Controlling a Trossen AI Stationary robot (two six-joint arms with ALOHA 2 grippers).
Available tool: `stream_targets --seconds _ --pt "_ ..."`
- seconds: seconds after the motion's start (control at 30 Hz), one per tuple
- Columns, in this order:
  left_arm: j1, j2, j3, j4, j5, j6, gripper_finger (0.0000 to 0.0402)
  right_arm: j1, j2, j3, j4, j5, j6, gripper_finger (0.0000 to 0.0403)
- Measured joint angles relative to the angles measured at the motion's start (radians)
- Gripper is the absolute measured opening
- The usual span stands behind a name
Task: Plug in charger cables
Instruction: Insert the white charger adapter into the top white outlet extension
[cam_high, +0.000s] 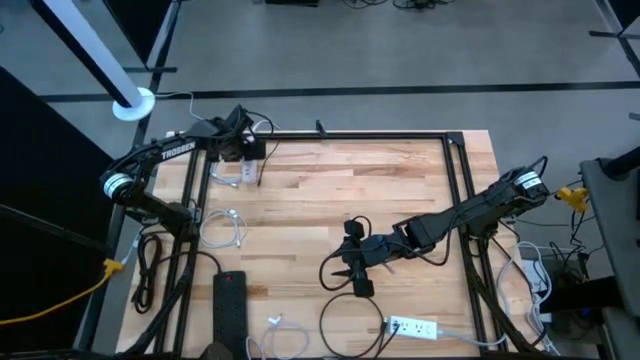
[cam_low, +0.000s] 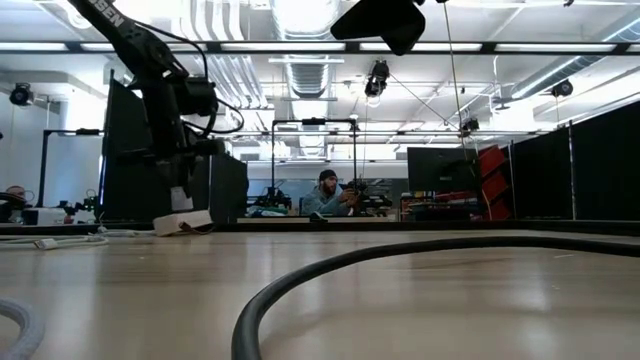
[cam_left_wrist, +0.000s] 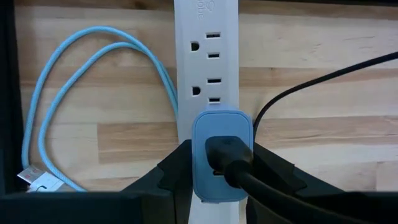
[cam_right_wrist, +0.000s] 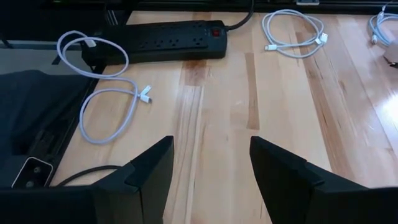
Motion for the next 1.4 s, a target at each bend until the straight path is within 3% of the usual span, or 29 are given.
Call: stream_targets --seconds 0.5,0.63,1.17,1.4 --pt "-0.037 -0.01 -0.139 0.171 -0.028 0.009 0.0116 0.002 0.0 0.0 0.008 0.019 -0.005 0.0195" --pt "-0.062 -0.008 -0.14 0.174 -0.068 0.029 0.0116 0.002 0.0 0.0 0.024 0.018 -0.005 0.0195" --pt "-0.084 -0.006 -0.138 0.126 -0.054 0.062 0.0116 0.002 0.0 0.0 0.03 0.018 -0.015 0.0196" --pt "-0.149 -0.006 -0.138 0.091 -0.101 0.074 0.0116 0.0 0.0 0.0 0.032 0.019 -0.031 0.0194"
